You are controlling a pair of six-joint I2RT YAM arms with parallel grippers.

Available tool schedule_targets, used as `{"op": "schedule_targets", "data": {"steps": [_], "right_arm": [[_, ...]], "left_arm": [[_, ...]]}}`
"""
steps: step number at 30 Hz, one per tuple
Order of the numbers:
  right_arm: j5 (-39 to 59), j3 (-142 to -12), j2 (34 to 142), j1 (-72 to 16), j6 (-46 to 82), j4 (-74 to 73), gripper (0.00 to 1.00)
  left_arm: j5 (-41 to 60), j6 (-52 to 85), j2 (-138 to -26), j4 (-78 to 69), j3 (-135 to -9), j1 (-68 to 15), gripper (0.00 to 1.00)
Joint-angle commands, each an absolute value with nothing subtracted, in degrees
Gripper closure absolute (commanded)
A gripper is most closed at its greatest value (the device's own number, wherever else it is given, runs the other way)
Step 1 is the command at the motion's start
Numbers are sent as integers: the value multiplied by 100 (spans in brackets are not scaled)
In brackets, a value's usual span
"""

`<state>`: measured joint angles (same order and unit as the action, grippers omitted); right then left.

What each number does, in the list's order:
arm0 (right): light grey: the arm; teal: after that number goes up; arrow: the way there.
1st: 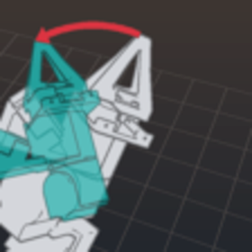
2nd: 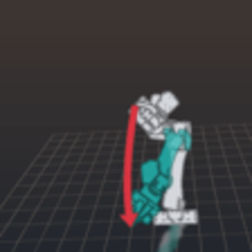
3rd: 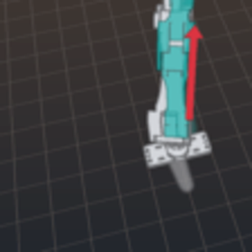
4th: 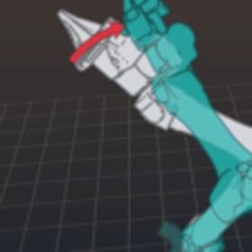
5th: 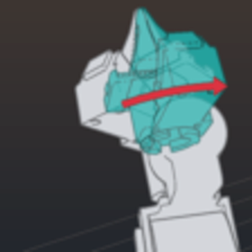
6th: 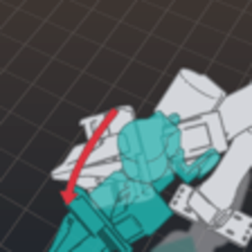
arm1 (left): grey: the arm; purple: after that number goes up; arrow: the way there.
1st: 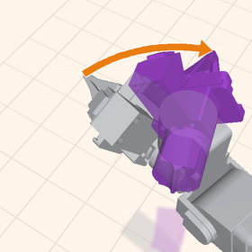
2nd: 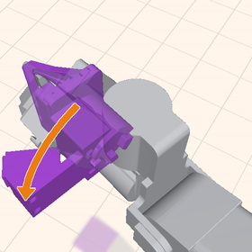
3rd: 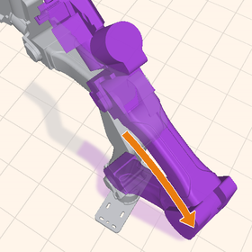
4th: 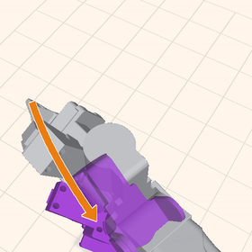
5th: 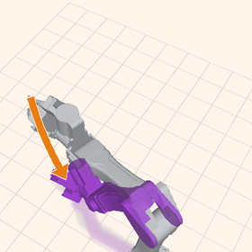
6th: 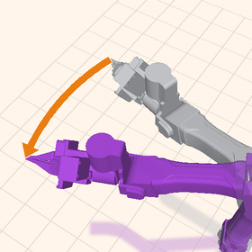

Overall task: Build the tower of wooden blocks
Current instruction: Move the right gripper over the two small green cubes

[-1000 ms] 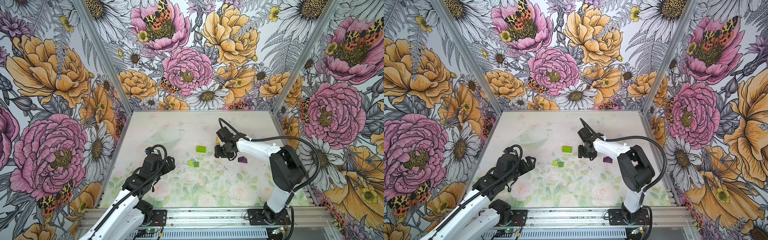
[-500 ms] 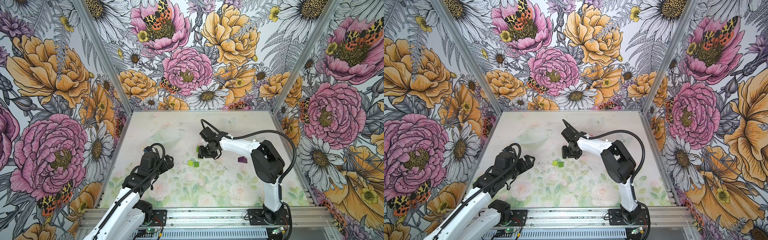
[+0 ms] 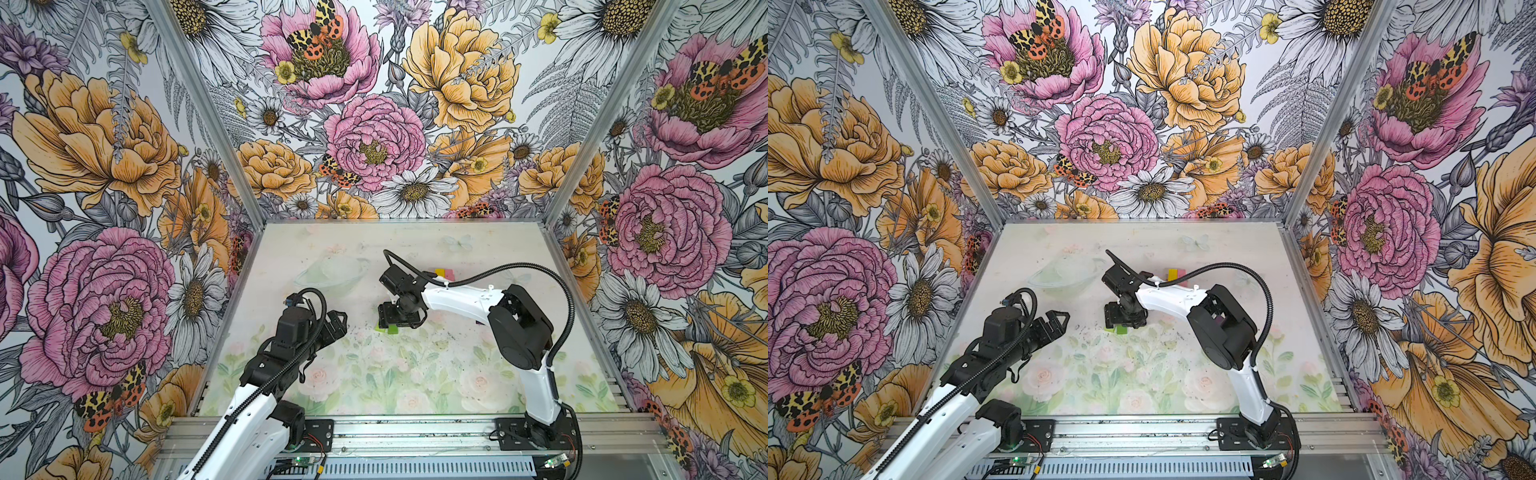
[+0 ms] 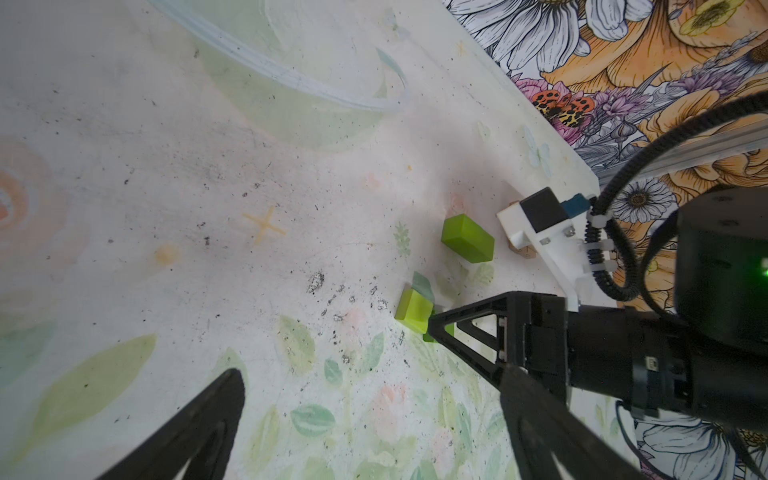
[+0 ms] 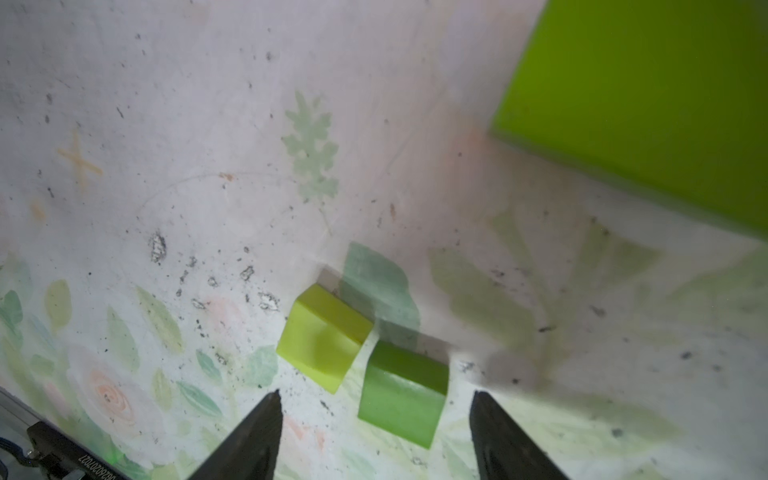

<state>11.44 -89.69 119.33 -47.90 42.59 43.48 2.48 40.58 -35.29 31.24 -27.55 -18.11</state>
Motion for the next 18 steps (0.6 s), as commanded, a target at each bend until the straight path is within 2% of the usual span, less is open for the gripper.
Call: {"op": "schedule_targets", "data": {"steps": [1,18], "right_arm": [[771,-9192,12043,-4869,4574,4638,27],[527,-10046,12677,-5127,5000,5043,28]], "left_arm": [[386,4155,-3289,3053,-2633,-1761,3],[562,4311,-2508,3027,-2402,-1757,3]]}}
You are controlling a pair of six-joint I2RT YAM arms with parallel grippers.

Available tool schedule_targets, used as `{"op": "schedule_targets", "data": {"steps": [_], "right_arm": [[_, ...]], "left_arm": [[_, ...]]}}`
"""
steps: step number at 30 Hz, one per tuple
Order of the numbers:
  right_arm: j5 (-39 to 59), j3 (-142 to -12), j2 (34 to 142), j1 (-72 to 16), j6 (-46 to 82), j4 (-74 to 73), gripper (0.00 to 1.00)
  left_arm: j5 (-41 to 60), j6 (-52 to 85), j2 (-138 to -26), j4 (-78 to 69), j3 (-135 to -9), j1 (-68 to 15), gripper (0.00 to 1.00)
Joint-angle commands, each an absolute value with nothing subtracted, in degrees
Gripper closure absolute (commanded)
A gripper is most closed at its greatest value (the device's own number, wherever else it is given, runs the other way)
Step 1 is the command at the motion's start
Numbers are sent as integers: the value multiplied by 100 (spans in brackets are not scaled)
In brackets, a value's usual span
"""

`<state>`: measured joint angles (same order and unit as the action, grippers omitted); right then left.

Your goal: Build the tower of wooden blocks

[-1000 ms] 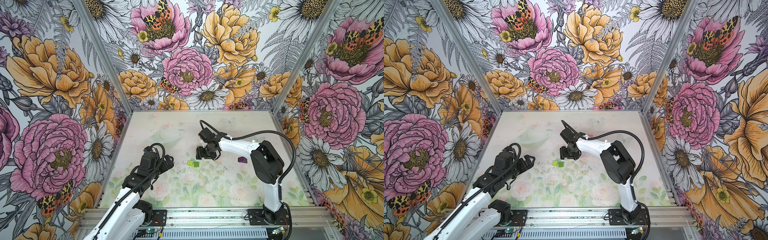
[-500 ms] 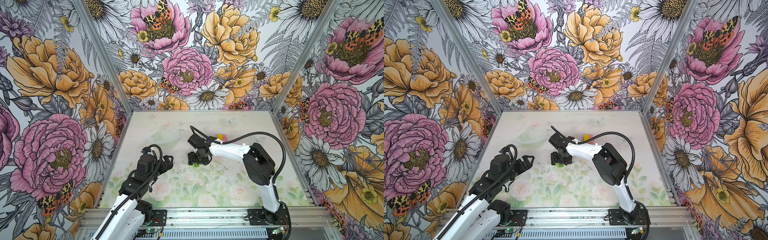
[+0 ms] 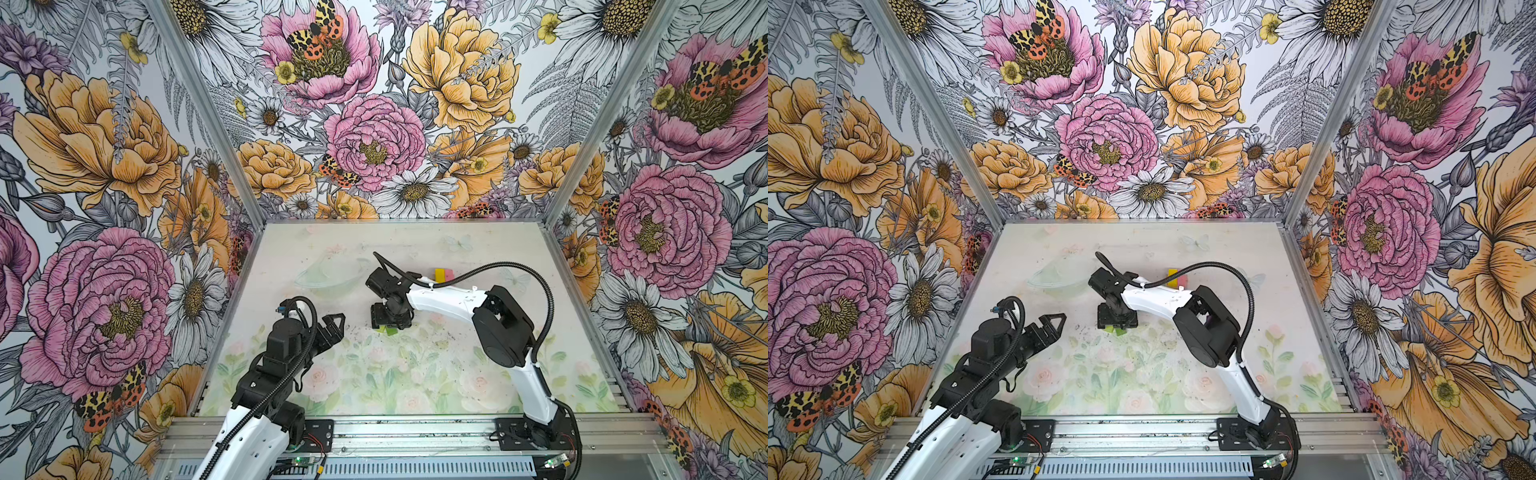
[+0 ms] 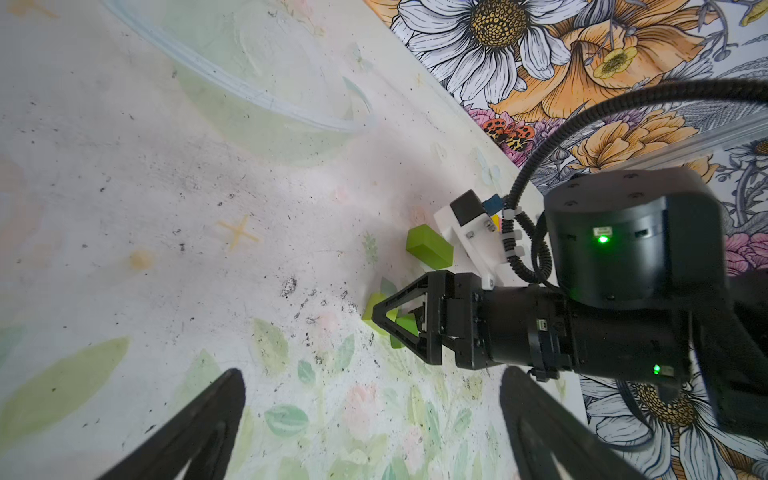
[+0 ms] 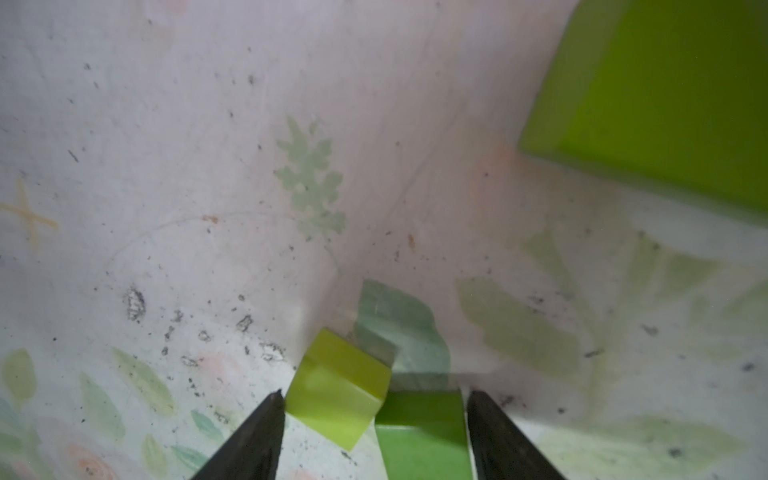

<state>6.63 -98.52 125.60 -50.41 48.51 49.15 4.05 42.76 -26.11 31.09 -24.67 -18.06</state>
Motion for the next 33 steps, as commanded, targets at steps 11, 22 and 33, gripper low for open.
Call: {"op": "schedule_targets", "data": {"steps": [11,22,33], "right_arm": [[317,-9836,12369,-5199,5113,5203,28],[321,-10087,12542,-5230,5110,5212,38],[173,-10005,12490,-5144,4969,5305,42]], "left_arm": [[689,4315,-2268,3020,-2358,-1767,3],[773,4315,-2171,3036,-2408,-1771,4],[791,4336,-2048,3168,-2529,-1767,4]]}}
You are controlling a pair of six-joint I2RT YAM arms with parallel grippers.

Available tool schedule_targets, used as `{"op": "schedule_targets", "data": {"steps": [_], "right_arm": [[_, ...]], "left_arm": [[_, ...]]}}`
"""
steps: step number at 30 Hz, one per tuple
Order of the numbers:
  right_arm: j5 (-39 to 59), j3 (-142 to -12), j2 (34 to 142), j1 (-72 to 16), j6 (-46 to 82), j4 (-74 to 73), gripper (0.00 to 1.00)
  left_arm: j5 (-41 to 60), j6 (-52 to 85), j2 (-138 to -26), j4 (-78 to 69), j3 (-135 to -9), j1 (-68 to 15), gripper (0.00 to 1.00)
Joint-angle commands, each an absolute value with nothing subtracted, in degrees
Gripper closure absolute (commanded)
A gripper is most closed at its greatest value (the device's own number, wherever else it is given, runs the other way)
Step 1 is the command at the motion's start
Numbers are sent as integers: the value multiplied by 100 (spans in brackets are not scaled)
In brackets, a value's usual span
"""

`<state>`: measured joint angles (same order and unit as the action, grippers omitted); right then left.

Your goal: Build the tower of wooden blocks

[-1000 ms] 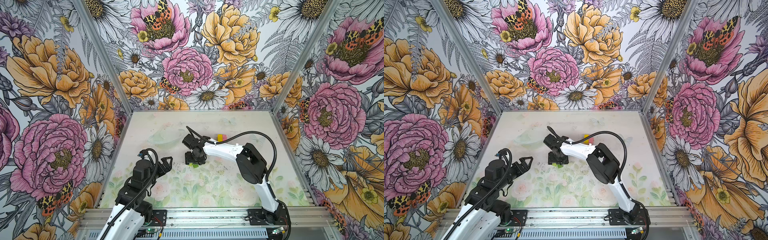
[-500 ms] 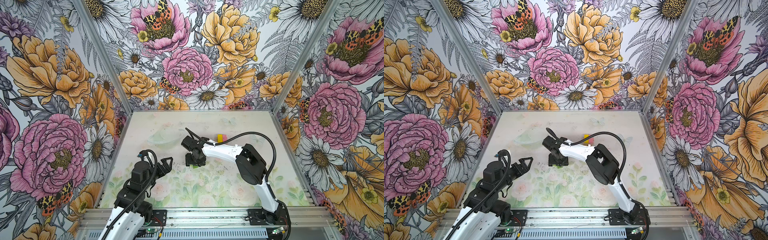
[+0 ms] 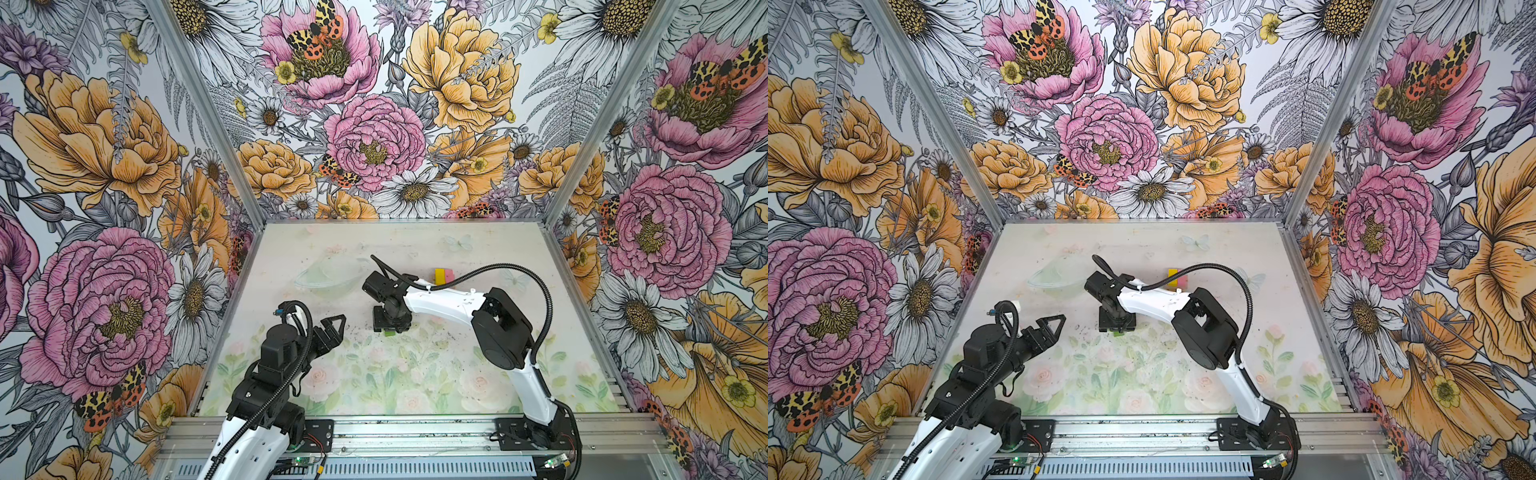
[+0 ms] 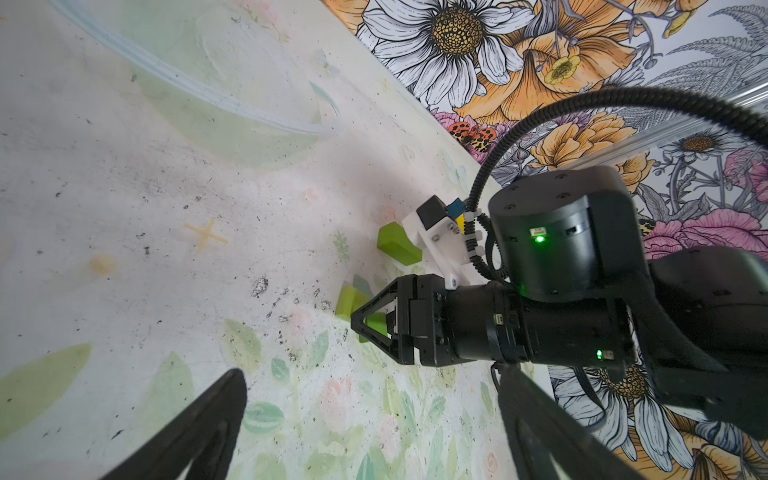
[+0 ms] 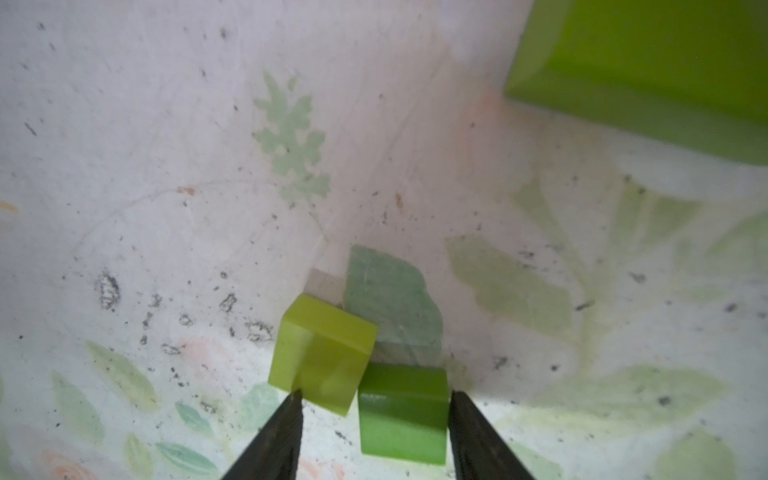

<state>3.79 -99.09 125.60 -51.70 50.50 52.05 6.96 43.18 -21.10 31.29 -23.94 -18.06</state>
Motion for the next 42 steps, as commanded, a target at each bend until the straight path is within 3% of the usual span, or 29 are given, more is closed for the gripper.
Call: {"op": "schedule_targets", "data": {"steps": [1,17,30,42], "right_arm": [[155,-9986,12455,-5131,4953,5309,41],[-169,-9259,11363,-5071,4498,5309,37],[-238,-8841,11305,-5091,4492,5119,45],[-81,-9106,11602,-5138,4396,5041,45]], "left_arm": [[795,4332,-2048,3172,-2546,-1761,4],[830,4175,-2309,3278,-3035,-1942,3],[-1077,4476,-2995,3300,-3243,-4162,3],[-1604,4531,-3090,3759,-3349,-4357,3]]}}
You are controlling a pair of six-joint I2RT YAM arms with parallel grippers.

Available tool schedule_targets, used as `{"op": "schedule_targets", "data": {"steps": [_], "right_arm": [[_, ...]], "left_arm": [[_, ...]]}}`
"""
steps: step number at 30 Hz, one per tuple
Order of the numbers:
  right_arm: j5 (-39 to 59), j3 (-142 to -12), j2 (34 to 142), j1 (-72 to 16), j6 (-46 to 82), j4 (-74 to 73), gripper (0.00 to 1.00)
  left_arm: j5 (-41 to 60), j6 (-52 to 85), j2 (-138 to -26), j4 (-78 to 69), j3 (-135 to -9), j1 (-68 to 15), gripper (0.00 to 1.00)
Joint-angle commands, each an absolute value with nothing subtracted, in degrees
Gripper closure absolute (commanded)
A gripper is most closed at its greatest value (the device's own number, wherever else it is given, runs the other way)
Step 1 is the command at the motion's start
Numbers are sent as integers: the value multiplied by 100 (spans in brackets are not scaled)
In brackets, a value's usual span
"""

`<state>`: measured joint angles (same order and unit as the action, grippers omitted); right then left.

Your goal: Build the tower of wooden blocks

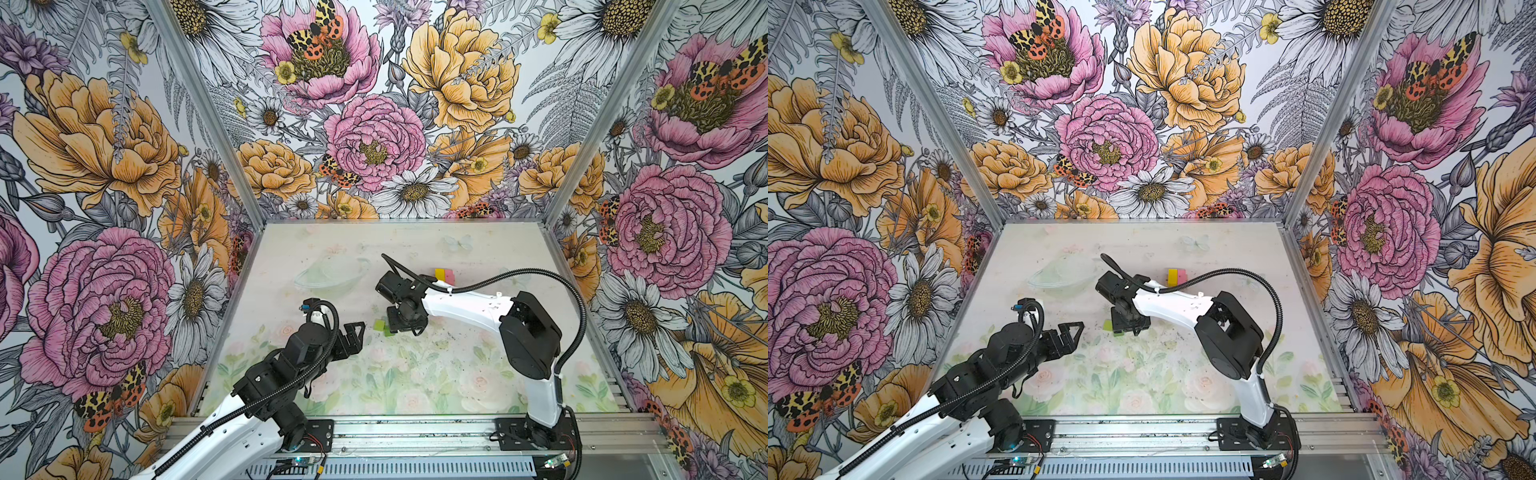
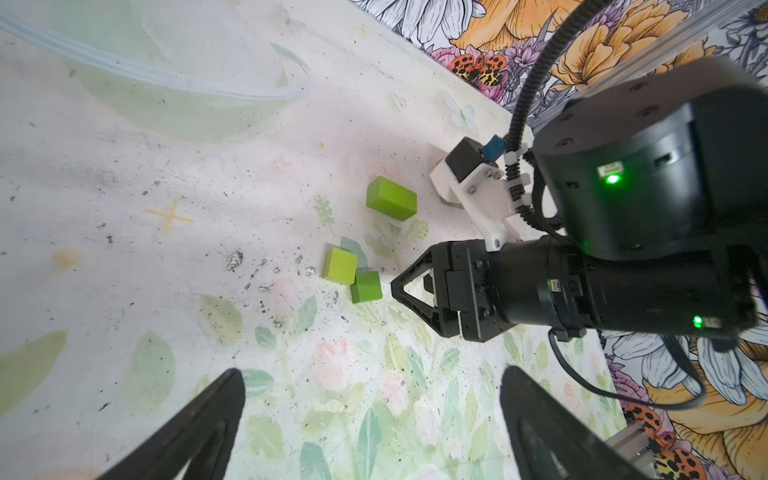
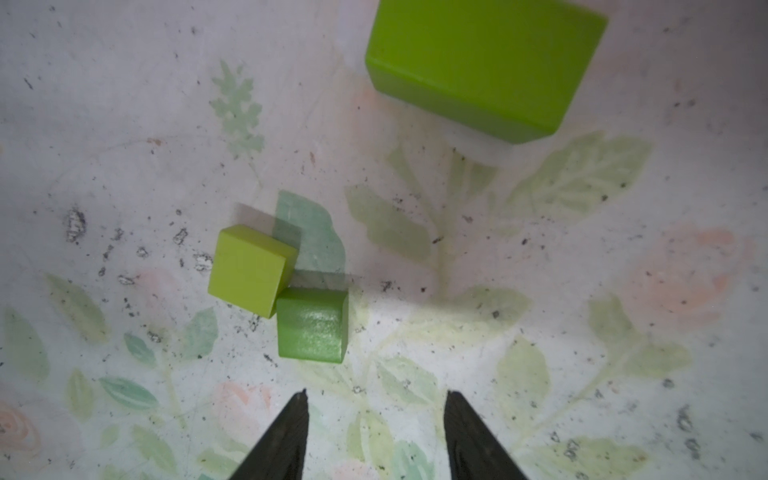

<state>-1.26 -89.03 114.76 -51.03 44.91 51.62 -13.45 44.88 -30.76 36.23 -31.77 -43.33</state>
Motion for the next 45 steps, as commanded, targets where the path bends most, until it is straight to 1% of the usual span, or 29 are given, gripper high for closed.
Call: {"op": "schedule_targets", "data": {"steps": [1,6,24,32,45], "right_arm": [[-58,-9121,11646,-5166,4397,5023,46],[65,-9257,11832,-5258,4386,4993,49],[97,-9395,12149,-5261,4344,5012,51],[128,-9413,12229,-5243,4317,5016,54],[198,-9484,12350,-5214,4271,5019,54]], "left_arm": [[-1615,4542,-3083,3781,-3349,-4361,3],[-1651,4597,-2981,3880,-3331,-4359,3],[-1679,4500,-2892,3963,-3372,-4232,3],[-1626,4473,-2856,3964,-3366,-4159,3],[-1521,4404,-2831,3955,-3384,-3984,3]]}}
